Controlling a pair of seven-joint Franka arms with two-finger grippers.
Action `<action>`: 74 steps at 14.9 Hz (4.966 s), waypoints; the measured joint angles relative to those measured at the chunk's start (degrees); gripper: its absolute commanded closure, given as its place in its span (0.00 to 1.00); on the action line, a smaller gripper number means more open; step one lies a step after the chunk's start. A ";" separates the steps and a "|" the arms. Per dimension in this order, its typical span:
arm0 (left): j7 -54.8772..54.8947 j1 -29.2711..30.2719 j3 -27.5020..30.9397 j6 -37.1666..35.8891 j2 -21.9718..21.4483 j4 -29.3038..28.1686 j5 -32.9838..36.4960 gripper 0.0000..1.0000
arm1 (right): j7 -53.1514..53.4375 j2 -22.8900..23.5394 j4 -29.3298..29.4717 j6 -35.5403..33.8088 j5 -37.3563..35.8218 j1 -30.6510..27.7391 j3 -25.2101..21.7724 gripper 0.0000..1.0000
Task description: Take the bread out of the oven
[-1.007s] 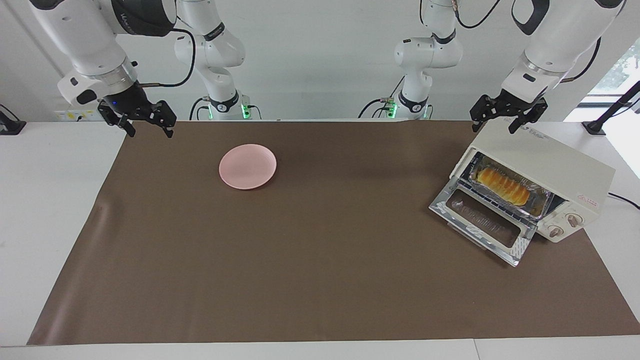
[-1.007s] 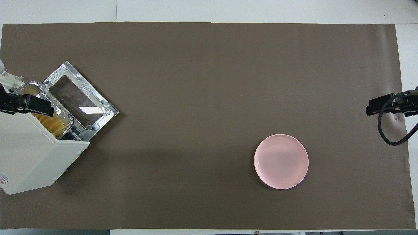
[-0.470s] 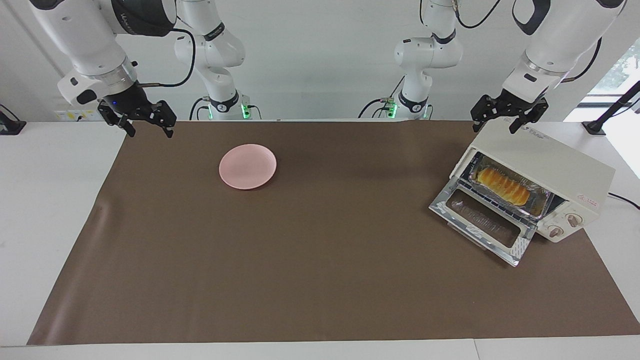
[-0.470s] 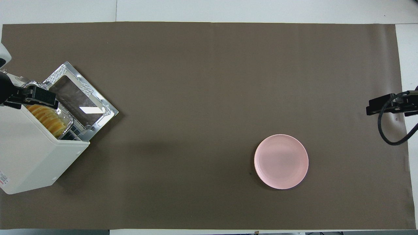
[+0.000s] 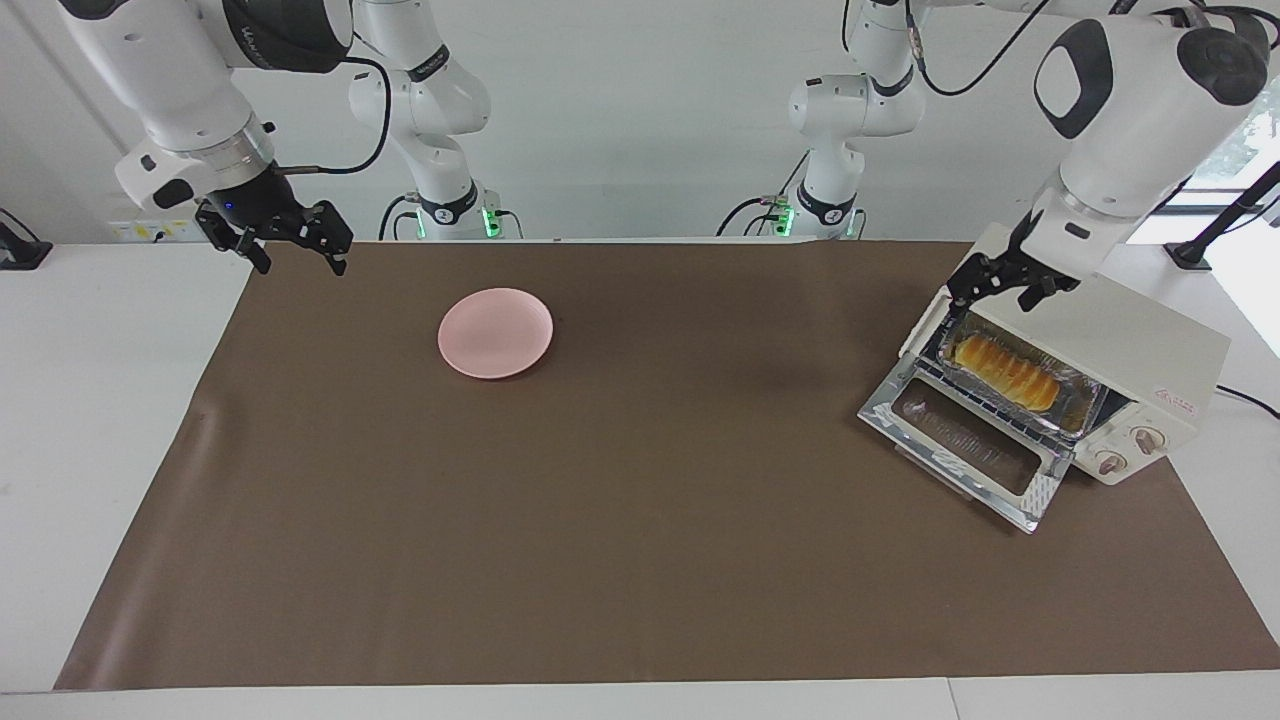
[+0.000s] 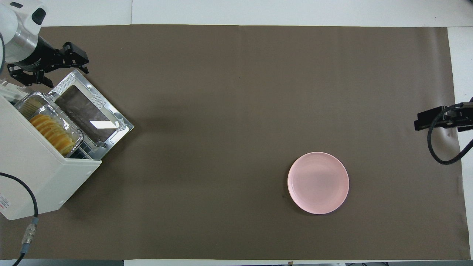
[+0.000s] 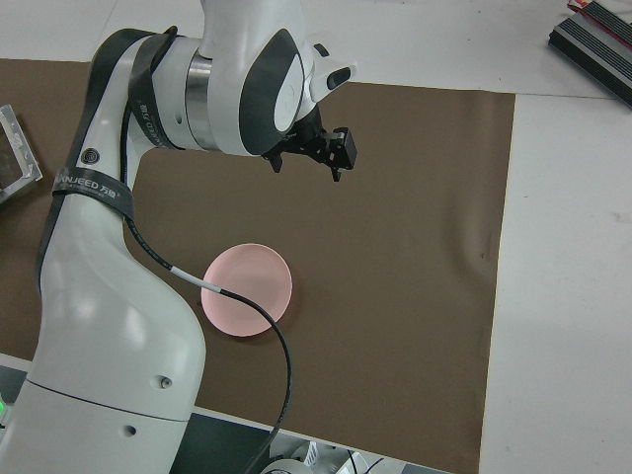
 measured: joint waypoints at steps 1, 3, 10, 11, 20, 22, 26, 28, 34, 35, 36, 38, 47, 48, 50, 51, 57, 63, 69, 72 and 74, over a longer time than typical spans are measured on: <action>-2.24 -0.24 0.02 1.38 0.93 -0.47 2.30 0.00 | 0.00 0.00 0.00 0.00 0.00 0.00 0.00 0.00; -7.44 -0.64 -0.03 3.95 1.48 -3.43 6.59 0.00 | 0.00 0.00 -0.01 0.00 0.00 0.00 0.00 0.00; -22.03 -0.61 0.17 9.24 1.09 -14.58 16.40 0.00 | -0.48 0.00 -0.12 0.00 0.00 0.00 0.00 0.00; -23.70 -0.61 0.18 9.67 1.04 -15.47 16.73 0.00 | -0.54 0.00 -0.19 0.00 0.00 0.00 0.00 0.00; -25.94 -0.44 0.27 11.40 -1.87 -20.25 17.11 0.00 | -0.57 -0.15 -0.97 0.00 0.00 0.00 0.00 0.00; -25.93 -0.37 0.37 11.49 -1.91 -19.39 17.20 0.00 | -0.57 -0.21 -1.06 0.00 0.00 0.00 0.00 0.00; -24.57 -0.13 0.68 11.42 -1.95 -19.44 17.54 0.00 | -0.57 -0.29 -1.20 0.00 0.00 0.00 0.00 0.00; -23.61 -0.09 0.70 11.41 -2.06 -20.88 17.69 0.00 | -0.57 -0.32 -1.25 0.00 0.00 0.00 0.00 0.00; -23.08 0.57 0.72 13.88 -3.26 -25.65 17.76 0.24 | -0.57 -0.47 -1.44 0.00 0.00 0.00 0.00 0.00; -23.09 0.57 0.72 14.49 -3.40 -25.94 17.76 0.55 | -0.57 -0.48 -1.44 0.00 0.00 0.00 0.00 0.00; -23.09 0.57 0.71 14.99 -3.52 -26.07 17.76 0.88 | -0.57 -0.49 -1.44 0.00 0.00 0.00 0.00 0.00; -23.06 0.56 0.68 15.38 -3.78 -26.31 17.76 1.00 | -0.57 -0.50 -1.44 0.00 0.00 0.00 0.00 0.00; -20.47 -1.73 -0.72 16.29 -3.89 -21.91 17.34 1.00 | -0.57 -0.50 -1.44 0.00 0.00 0.00 0.00 0.00; -20.47 -3.17 -0.88 15.75 -3.59 -20.33 16.60 1.00 | -0.57 -0.50 -1.44 0.00 0.00 0.00 0.00 0.00; -20.27 -6.80 -1.09 12.67 -2.04 -15.17 13.92 1.00 | -0.57 -0.50 -1.44 0.00 0.00 0.00 0.00 0.00; -19.82 -8.96 -1.19 11.13 -0.90 -12.02 12.44 1.00 | -0.57 -0.50 -1.44 0.00 0.00 0.00 0.00 0.00; -11.49 -25.06 -2.55 9.54 3.22 -4.46 9.00 1.00 | -0.57 -0.50 -1.44 0.00 0.00 0.00 0.00 0.00; -7.25 -29.83 -8.46 14.81 7.61 -3.90 8.99 1.00 | -0.57 -0.50 -1.44 0.00 0.00 -0.01 0.00 0.00; -6.19 -32.52 -8.90 20.18 11.80 -3.91 8.99 1.00 | -0.58 -0.54 -1.45 -1.81 0.00 0.00 0.00 0.00; -6.22 -32.75 -8.91 22.76 12.90 -4.15 8.15 1.00 | -1.97 -0.60 -1.44 -2.27 0.00 0.02 0.02 0.00; -6.96 -32.77 -8.79 24.18 13.69 -4.15 5.73 0.61 | -3.87 -0.61 -1.44 -2.27 0.00 0.05 0.35 0.00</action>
